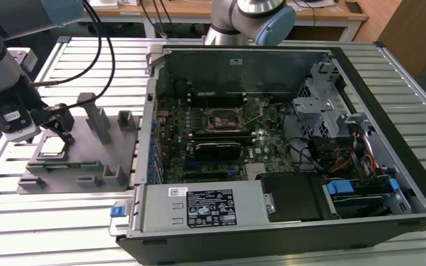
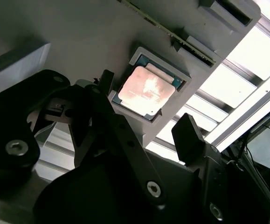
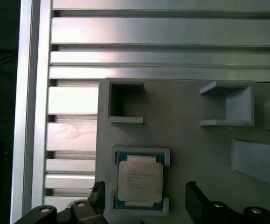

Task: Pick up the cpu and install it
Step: 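Pick up the cpu and move it towards the insertion slot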

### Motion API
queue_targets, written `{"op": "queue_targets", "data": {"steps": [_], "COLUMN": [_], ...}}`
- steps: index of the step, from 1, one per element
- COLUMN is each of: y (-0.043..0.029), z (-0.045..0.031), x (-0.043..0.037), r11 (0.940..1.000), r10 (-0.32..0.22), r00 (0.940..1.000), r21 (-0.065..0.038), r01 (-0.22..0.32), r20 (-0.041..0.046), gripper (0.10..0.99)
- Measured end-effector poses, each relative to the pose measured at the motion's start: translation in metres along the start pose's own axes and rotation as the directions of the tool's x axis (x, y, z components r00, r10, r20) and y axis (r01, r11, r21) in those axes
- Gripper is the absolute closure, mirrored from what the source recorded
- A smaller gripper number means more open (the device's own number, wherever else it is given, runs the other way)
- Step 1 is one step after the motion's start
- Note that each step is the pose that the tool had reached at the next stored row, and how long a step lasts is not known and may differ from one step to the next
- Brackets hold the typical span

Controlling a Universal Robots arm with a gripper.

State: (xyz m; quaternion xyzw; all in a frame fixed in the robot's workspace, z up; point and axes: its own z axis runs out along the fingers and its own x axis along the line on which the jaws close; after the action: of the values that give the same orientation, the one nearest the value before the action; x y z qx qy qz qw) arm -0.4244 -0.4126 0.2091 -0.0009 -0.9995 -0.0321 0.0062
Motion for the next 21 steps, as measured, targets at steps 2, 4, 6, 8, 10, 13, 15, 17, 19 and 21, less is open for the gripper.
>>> {"op": "queue_targets", "data": {"steps": [2, 4, 6, 8, 10, 13, 15, 17, 19, 21], "y": [-0.0001, -0.0002, -0.0002, 0.0003, 0.0006, 0.0005, 0.0004, 0.0003, 0.0001, 0.0000], "z": [0.0011, 0.0026, 0.0044, 0.0064, 0.0083, 0.0114, 0.0134, 0.0157, 0.0181, 0.0203], "x": [0.0000, 0.0000, -0.0001, 0.0000, 0.0000, 0.0000, 0.0000, 0.0000, 0.0000, -0.0001], "r11": [1.0000, 1.0000, 1.0000, 1.0000, 1.0000, 0.9999, 0.9999, 0.9999, 0.9999, 0.9999], "r10": [0.000, 0.000, 0.000, 0.000, 0.004, 0.010, 0.010, 0.010, 0.010, 0.010], "r00": [1.0000, 1.0000, 1.0000, 1.0000, 1.0000, 0.9999, 0.9999, 0.9999, 0.9999, 0.9999], "r21": [0.000, 0.000, 0.000, 0.000, 0.000, 0.000, 0.000, 0.000, 0.000, 0.000], "r01": [0.000, 0.000, 0.000, 0.000, -0.004, -0.010, -0.010, -0.010, -0.010, -0.010], "r20": [0.0000, -0.0001, -0.0001, 0.0000, 0.0002, 0.0006, 0.0006, 0.0006, 0.0005, 0.0006], "gripper": [0.310, 0.310, 0.310, 0.310, 0.310, 0.310, 0.310, 0.310, 0.310, 0.310]}}
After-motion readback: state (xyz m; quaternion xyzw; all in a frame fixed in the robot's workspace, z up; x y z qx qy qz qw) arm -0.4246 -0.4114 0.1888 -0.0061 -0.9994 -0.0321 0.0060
